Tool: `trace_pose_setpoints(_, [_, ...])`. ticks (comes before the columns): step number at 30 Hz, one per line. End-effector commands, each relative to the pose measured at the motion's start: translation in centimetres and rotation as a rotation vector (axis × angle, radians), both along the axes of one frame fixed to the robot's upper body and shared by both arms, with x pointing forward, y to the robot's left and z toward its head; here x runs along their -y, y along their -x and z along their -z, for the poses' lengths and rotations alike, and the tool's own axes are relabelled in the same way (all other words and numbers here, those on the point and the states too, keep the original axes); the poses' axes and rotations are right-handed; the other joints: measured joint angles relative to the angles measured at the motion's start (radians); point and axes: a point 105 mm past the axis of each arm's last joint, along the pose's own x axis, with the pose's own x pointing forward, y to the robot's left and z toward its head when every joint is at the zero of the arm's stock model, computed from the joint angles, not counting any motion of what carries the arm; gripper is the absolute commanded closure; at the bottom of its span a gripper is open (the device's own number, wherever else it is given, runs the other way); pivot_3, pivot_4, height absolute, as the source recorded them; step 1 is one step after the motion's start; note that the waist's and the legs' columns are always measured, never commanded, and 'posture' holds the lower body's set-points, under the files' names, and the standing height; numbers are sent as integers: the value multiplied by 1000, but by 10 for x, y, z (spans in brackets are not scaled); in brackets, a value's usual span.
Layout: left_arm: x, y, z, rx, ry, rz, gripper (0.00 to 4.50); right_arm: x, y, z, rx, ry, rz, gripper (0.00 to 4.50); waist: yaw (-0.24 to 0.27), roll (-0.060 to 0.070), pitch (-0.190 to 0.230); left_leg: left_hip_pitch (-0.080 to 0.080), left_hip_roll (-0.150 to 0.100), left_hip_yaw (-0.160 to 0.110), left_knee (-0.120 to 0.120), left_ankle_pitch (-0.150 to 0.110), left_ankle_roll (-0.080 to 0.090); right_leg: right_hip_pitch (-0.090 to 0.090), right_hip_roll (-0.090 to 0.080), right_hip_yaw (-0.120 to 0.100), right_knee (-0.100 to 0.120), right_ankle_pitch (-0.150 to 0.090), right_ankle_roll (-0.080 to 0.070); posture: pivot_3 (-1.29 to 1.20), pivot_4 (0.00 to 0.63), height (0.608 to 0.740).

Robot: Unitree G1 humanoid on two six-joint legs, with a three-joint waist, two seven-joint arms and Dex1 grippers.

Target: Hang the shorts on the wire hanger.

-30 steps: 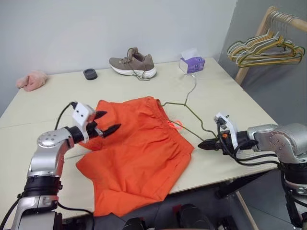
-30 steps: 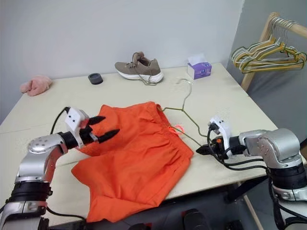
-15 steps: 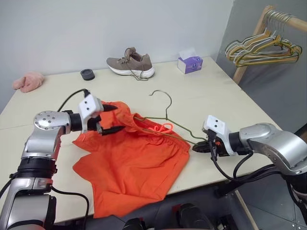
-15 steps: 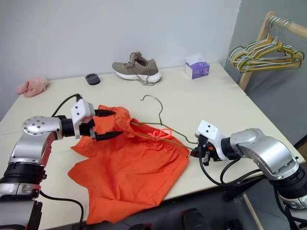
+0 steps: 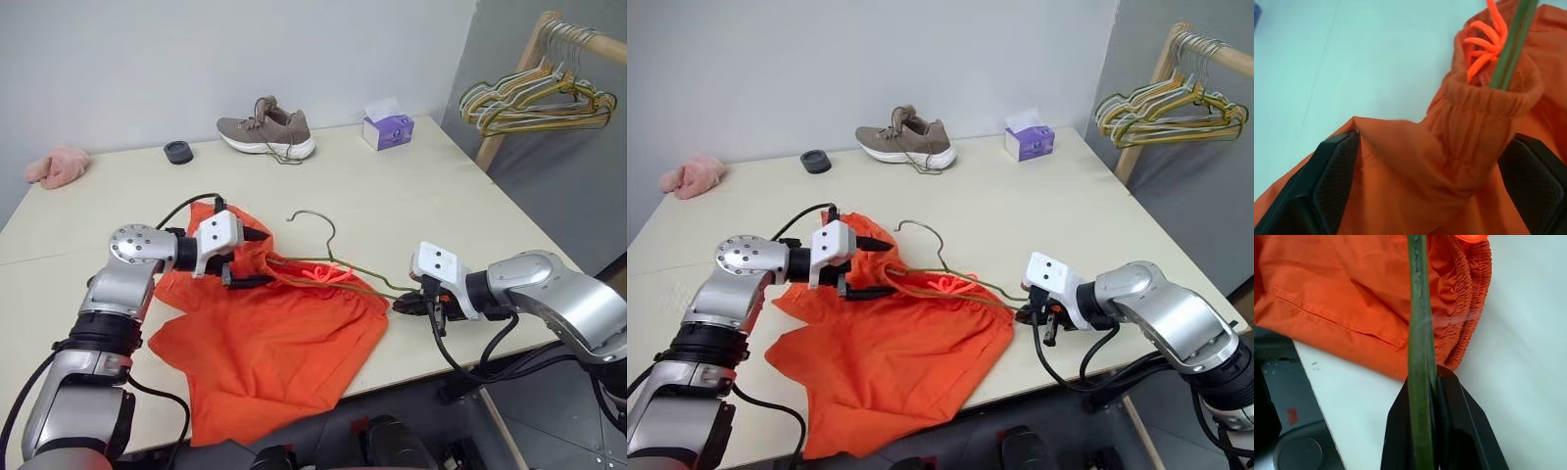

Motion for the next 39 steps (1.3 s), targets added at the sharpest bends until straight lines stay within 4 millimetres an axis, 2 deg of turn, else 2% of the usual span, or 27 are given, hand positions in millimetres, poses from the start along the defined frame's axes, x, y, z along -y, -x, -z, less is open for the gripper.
trace_pose_setpoints(1, [5,-1,-3,32,4,25,625,-10,4,-14,67,-15,-67,4500,1,0,0,0,0,0,0,0,0,0,0,0,0,0,0,-259,58,740])
trace_pose_setpoints(11, [8,3,0,7,35,27,3771,-13,4,-15,86,-16,-99,4500,0,0,0,0,0,0,0,0,0,0,0,0,0,0,0,-251,57,740])
trace_pose_setpoints(15, [8,4,0,-2,39,31,4476,-15,5,-13,115,-2,-140,4500,1,0,0,0,0,0,0,0,0,0,0,0,0,0,0,-249,57,740])
trace_pose_setpoints(20, [8,8,3,-20,38,38,4492,-11,-1,-12,198,37,-179,4500,0,0,0,0,0,0,0,0,0,0,0,0,0,0,0,-248,56,740])
trace_pose_setpoints(23, [1,7,2,-17,30,11,4500,14,-12,-8,226,109,-131,3813,1,0,0,0,0,0,0,0,0,0,0,0,0,0,0,-242,52,740])
trace_pose_setpoints(27, [-9,3,-2,-1,41,-44,4500,52,-20,-3,220,195,-40,2418,5,0,0,0,0,0,0,0,0,1,-1,0,0,0,0,-240,49,740])
trace_pose_setpoints(30, [-13,1,-6,1,65,-74,4500,65,-22,0,193,166,50,1358,3,-1,0,0,0,0,1,0,0,1,-1,0,0,0,0,-242,45,740])
trace_pose_setpoints(32, [-16,0,-8,1,82,-99,4500,61,-21,1,148,61,141,650,-2,-1,0,1,0,0,1,0,0,1,-1,0,1,0,0,-244,42,740])
trace_pose_setpoints(34, [-18,0,-10,-12,117,-119,4500,38,-22,2,95,-148,260,25,-7,-2,-1,2,0,0,1,0,0,1,0,0,2,0,0,-246,41,740])
trace_pose_setpoints(36, [-17,1,-12,-22,137,-128,4500,23,-26,4,74,-271,354,25,-15,-3,-1,2,1,-2,1,0,0,1,1,0,5,0,0,-245,39,740])
trace_pose_setpoints(39, [-16,1,-12,-27,142,-129,4500,6,-28,10,43,-331,404,25,-17,-2,-1,2,0,-2,2,0,0,0,1,0,9,0,0,-243,37,740])
